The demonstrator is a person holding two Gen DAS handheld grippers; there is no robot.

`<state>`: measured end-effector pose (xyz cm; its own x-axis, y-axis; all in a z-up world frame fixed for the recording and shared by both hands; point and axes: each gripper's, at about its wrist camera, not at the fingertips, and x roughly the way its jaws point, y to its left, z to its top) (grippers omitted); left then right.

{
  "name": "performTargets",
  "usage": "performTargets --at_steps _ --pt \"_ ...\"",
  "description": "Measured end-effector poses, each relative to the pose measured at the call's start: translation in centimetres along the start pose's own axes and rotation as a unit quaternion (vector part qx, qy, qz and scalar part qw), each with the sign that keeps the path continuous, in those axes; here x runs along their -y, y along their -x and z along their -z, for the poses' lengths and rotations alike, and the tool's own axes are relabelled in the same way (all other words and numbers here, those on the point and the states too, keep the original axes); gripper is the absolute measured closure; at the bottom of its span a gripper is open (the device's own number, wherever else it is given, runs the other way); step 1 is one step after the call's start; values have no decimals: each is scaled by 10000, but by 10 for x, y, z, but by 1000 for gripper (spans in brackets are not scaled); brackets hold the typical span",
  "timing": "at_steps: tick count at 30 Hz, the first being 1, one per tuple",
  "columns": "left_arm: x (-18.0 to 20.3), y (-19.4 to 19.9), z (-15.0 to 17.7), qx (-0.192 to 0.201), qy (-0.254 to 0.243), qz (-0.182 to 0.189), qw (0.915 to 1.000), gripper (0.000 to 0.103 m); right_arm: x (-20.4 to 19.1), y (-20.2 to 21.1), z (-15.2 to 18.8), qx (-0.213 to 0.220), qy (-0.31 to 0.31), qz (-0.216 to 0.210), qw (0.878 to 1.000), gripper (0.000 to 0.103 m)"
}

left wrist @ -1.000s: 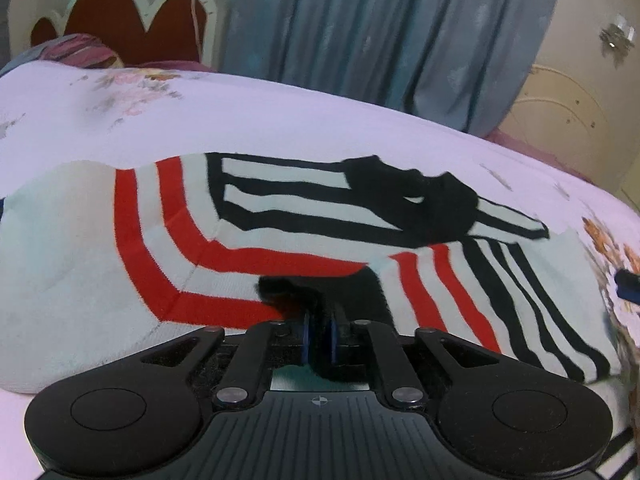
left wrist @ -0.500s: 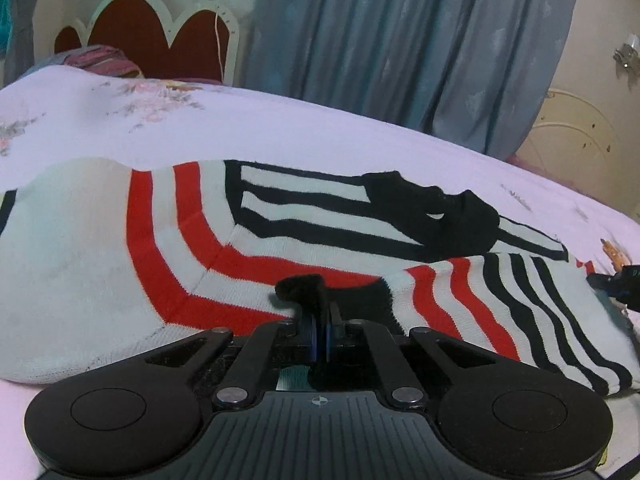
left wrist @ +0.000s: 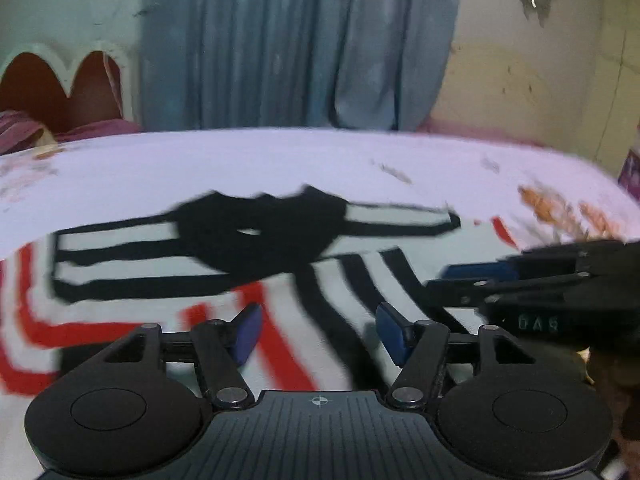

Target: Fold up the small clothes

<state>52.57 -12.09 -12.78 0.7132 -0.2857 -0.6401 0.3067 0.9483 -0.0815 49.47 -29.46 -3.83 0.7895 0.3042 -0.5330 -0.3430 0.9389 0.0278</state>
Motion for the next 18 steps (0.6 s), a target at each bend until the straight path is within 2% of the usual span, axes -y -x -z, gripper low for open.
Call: performTargets --at_steps 2,4,6,8,11,13,15,18 --pt "-5 -11 1 -84 70 -22 9999 41 9 -2 -2 -13 -74 46 10000 84" --pt "-19 -9 1 -61 99 -230 9997 41 34 5 -3 178 -357 607 9974 94" --pt "-35 -6 5 -46 166 -344 9993 41 81 9 -3 193 -1128 1361 9841 103" --pt "-42 -6 8 -38 188 -260 9995 41 112 11 -1 147 -1518 1404 9783 91" --pt "-31 -10 5 -84 54 -409 9991 41 115 14 -2 108 -1435 1310 9809 91" --pt "-20 -2 -1 27 81 -350 9994 41 109 24 -3 264 -1398 1344 9807 92" --pt "-2 8 -5 130 101 -33 9999 41 94 39 -7 475 -1319 1230 9825 94" --pt "38 10 -1 99 -166 441 9988 41 74 41 -1 281 -1156 1016 9877 94"
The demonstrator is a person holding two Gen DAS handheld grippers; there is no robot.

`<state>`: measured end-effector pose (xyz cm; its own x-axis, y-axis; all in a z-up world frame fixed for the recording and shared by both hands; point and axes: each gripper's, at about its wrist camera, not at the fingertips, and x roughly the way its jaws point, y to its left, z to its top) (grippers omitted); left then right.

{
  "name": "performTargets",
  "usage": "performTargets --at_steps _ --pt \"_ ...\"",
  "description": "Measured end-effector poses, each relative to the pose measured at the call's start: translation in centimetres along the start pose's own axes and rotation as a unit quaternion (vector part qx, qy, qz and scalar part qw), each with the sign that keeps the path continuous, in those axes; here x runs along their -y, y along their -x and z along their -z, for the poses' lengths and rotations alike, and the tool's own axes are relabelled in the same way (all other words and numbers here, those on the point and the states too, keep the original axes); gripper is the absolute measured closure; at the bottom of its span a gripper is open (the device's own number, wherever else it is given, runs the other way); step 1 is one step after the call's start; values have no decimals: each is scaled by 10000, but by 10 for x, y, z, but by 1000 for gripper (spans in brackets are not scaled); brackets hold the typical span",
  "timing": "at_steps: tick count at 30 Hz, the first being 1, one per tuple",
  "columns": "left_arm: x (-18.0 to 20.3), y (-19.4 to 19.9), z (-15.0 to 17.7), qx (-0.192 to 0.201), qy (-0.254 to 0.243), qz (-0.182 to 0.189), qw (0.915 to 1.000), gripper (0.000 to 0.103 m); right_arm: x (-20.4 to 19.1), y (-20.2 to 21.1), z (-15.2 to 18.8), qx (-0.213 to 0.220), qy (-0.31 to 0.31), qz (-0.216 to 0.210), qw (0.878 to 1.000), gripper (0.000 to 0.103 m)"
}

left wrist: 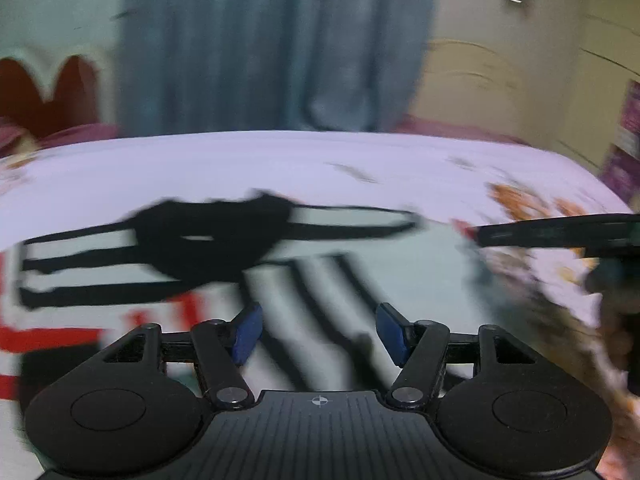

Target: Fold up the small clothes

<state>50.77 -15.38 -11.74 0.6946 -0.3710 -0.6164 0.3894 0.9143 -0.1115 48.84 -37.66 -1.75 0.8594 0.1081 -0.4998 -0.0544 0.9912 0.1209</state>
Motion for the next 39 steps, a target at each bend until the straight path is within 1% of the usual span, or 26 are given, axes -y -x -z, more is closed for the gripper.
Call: performTargets --at_steps 2,3,5,7,9,11,12,13,14,15,17,18,19,20,21,23,25,27,28,31,32,33,34,35,37,39 --pt "21 -6 7 -134 -159 174 9996 41 -9 2 12 -220 5 -30 9998 95" --pt "27 -11 13 -294 -255 151 9991 41 -13 3 19 -301 54 -32 9995 95" --pt "36 -12 22 -267 -597 0 9979 39 -19 11 34 -294 171 92 9994 95" --pt "32 -3 16 -348 -492 40 9982 39 -25 25 44 -252 268 184 9992 94" --pt "25 14 13 -132 -427 93 9990 38 -30 46 48 -187 228 117 9995 90" --pt "22 18 18 -258 -382 159 9988 38 -36 62 59 -205 293 52 9993 88" --pt "23 13 25 -485 -439 143 9978 39 -39 63 66 -302 348 78 9989 88" --pt "27 10 33 -470 -595 78 9971 38 -40 62 74 -384 362 108 9985 87" --pt "29 13 36 -388 -653 10 9971 39 -41 64 82 -315 390 171 9986 87" --pt "30 18 32 -418 -571 -26 9975 39 -43 67 83 -310 452 234 9982 87" --pt "31 30 27 -190 -469 82 9987 38 -45 76 77 -275 415 207 9985 87" --pt "32 29 28 -218 -510 36 9985 38 -45 80 76 -209 390 158 9989 87" --pt "32 21 30 -477 -545 4 9974 38 -44 79 78 -283 360 129 9989 87" --pt "31 16 34 -519 -516 31 9973 38 -44 72 83 -438 381 131 9982 87" --pt "28 17 33 -451 -481 82 9978 38 -47 69 87 -366 557 172 9976 87" --pt "18 23 25 -328 -394 22 9987 38 -51 67 75 -447 736 188 9961 89" --pt "5 20 13 -195 -398 -80 9990 38 -44 69 57 -131 619 158 9979 89" --pt "-4 6 -8 -157 -366 -226 9990 38 -34 54 32 98 526 399 9978 86" --pt "-6 -3 -17 -134 -363 -220 9990 38 -30 43 19 183 464 407 9979 87" --pt "-8 -38 -37 -331 -64 -30 9994 38 -21 3 -9 151 314 470 9983 90" --pt "-10 -51 -38 -476 46 -20 9989 38 -17 -12 -15 64 231 502 9985 92" --pt "-11 -63 -35 -685 137 -30 9976 38 -14 -30 -17 -186 216 667 9974 94" --pt "-10 -64 -32 -554 91 -30 9984 37 -9 -44 -14 -493 150 730 9960 94" --pt "-8 -63 -34 -599 57 -59 9982 37 -9 -45 -14 -429 185 697 9965 94" --pt "-9 -45 -34 -367 6 -143 9992 37 -12 -39 -19 -529 283 714 9956 90" --pt "-17 -20 -26 -208 78 -194 9996 37 -14 -16 -16 -257 220 612 9976 85"
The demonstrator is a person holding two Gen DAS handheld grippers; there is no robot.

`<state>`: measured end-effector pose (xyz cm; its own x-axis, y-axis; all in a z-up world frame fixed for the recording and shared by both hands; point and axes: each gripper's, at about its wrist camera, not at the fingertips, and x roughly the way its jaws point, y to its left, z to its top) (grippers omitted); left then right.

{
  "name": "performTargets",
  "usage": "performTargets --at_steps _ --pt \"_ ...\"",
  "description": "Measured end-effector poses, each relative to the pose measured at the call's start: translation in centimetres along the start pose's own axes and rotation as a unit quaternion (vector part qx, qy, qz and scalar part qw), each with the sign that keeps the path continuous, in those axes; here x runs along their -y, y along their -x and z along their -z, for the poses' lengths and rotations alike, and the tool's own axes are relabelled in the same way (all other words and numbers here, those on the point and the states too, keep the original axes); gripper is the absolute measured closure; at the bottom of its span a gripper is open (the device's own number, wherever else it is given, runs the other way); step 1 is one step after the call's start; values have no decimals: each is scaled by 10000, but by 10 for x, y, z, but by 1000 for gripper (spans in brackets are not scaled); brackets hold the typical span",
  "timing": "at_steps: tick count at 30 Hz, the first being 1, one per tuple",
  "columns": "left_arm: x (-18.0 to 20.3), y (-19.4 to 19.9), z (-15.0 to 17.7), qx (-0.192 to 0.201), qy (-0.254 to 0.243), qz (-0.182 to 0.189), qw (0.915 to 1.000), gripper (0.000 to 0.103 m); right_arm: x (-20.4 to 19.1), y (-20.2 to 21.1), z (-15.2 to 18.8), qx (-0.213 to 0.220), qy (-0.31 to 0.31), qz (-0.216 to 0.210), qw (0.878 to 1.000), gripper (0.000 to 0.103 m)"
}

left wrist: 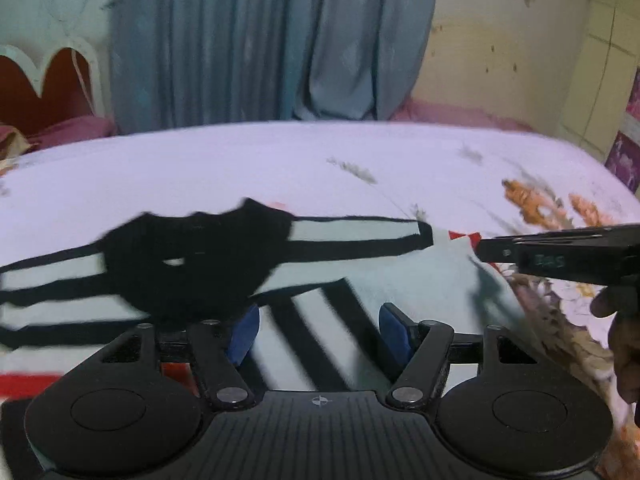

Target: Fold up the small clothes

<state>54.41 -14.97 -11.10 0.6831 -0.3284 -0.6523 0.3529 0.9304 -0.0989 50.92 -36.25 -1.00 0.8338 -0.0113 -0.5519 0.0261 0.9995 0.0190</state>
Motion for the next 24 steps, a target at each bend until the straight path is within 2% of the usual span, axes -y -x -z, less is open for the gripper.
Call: performTargets --at_steps 2,4,5,7,8,10,12,14,15,16,17,18,19,22,24 --pt "-9 8 12 -46 86 -182 9998 37 -4 19 13 105 -25 -229 9997 85" --pt "-14 -3 25 -354 207 -310 9987 37 -17 23 28 117 71 -427 9990 85" --pt "-9 -4 28 -192 105 -367 9991 33 -26 14 34 -92 149 -460 9988 84" --pt "-2 -3 23 -249 10 -493 9985 33 -40 8 40 -22 358 -205 9991 83" --pt "-2 4 20 -153 4 -502 9986 33 -46 10 36 -43 418 -136 9990 83" --pt "-11 23 19 87 -23 -666 9977 33 -51 18 28 102 299 -475 9984 83" --pt "-24 40 22 242 -54 -915 9955 33 -64 19 24 206 456 -572 9971 80" --pt "-44 50 27 270 -16 -1250 9918 33 -77 12 23 126 612 -692 9956 80" --pt "-56 48 30 131 80 -1385 9902 33 -84 4 26 30 684 -724 9950 73" --pt "-68 40 33 -214 248 -1454 9888 33 -89 -6 27 -169 722 -653 9951 71" --pt "-81 32 37 -484 476 -1300 9892 29 -92 -13 30 -203 773 -559 9952 71" --pt "-91 36 40 -329 672 -1129 9908 28 -99 -12 28 -210 864 -455 9950 69" --pt "-95 39 38 -356 759 -1087 9905 28 -102 -7 25 -226 845 -435 9952 71" --pt "-106 71 37 44 836 -1288 9881 28 -98 15 20 90 498 -615 9968 72" --pt "-123 93 45 193 1000 -1495 9835 28 -98 29 24 212 329 -676 9969 71"
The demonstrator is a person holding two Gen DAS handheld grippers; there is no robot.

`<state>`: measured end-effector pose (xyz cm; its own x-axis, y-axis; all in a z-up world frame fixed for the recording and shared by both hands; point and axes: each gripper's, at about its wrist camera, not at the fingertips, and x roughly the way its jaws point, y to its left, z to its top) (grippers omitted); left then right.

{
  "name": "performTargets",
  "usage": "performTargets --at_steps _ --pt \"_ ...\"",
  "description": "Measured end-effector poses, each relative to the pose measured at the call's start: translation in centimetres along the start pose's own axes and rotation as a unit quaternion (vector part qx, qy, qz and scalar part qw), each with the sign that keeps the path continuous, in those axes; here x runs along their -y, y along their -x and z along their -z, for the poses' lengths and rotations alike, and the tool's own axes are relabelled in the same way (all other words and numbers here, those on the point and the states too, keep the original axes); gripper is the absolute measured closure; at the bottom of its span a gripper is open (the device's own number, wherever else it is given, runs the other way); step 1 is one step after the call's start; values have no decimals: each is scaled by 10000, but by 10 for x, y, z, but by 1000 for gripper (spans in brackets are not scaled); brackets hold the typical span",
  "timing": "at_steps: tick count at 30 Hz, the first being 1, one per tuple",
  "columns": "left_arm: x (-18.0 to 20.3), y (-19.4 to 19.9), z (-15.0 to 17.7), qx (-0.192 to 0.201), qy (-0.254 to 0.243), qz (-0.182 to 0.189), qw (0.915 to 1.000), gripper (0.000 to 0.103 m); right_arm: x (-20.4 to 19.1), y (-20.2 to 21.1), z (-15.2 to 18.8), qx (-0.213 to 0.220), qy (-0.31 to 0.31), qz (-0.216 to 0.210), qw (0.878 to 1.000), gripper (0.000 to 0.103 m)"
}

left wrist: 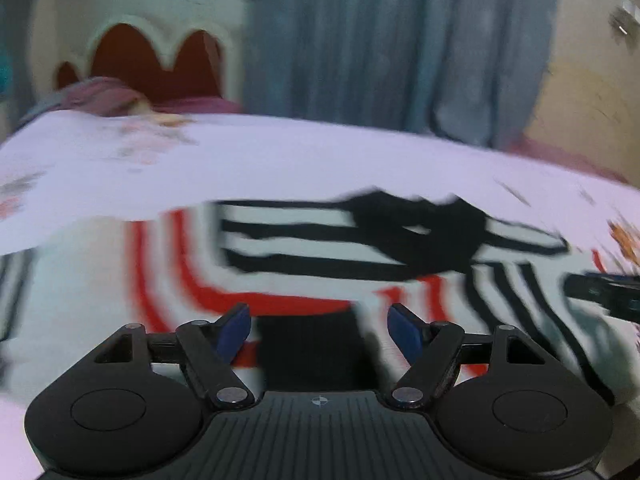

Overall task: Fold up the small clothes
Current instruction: 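Grasp the other black cuff with the left tool and fold it across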

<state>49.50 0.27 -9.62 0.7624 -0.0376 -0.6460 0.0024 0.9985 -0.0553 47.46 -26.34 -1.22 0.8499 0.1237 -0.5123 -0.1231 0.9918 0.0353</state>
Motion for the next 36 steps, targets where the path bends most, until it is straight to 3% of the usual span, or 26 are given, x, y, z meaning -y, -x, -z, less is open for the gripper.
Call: performTargets --at_steps 3,5,7,10,13,17,22,23,24,26,27,28,29,31,33,36 --pt "-58 24 14 -51 285 -549 9981 28 -1 17 4 96 -384 -167 9991 71" --pt "-100 34 25 -224 456 -1084 9928 29 -10 20 8 85 -439 -213 9988 71" --pt "-150 49 34 -119 911 -1350 9866 29 -23 20 12 21 -426 -262 9987 72" --pt "-224 65 50 196 1717 -1733 9696 40 -47 22 16 -33 -313 -245 9992 72" --pt "-299 74 68 431 2711 -1889 9428 43 -64 24 16 -1 -369 -73 9993 72" --pt "-375 68 93 611 3835 -1389 9110 43 -92 20 18 -33 -328 164 9993 72" --pt "-409 53 99 1037 4329 -712 8926 44 -116 20 20 -60 -406 421 9983 72" --pt "-413 50 100 1114 4433 -572 8876 50 -119 20 20 -60 -426 458 9980 72" --pt "-417 45 101 1123 4532 -476 8830 70 -122 20 20 -72 -433 504 9978 72" --pt "-425 30 107 1017 4726 -345 8747 99 -126 20 20 -117 -410 586 9974 72" --pt "-428 24 110 1062 4980 -184 8605 99 -127 21 20 -125 -412 621 9971 72" --pt "-430 26 111 1262 5332 128 8365 99 -127 21 19 -141 -419 660 9968 72" --pt "-423 31 106 1598 5429 481 8230 99 -127 23 18 -147 -430 699 9965 72" --pt "-405 31 88 1855 5288 1000 8221 99 -126 27 17 -69 -426 764 9961 72" --pt "-380 13 67 1596 5236 1585 8217 99 -123 29 17 -41 -481 819 9955 72" --pt "-320 5 27 1459 4497 2060 8568 99 -117 32 18 24 -587 867 9945 72"
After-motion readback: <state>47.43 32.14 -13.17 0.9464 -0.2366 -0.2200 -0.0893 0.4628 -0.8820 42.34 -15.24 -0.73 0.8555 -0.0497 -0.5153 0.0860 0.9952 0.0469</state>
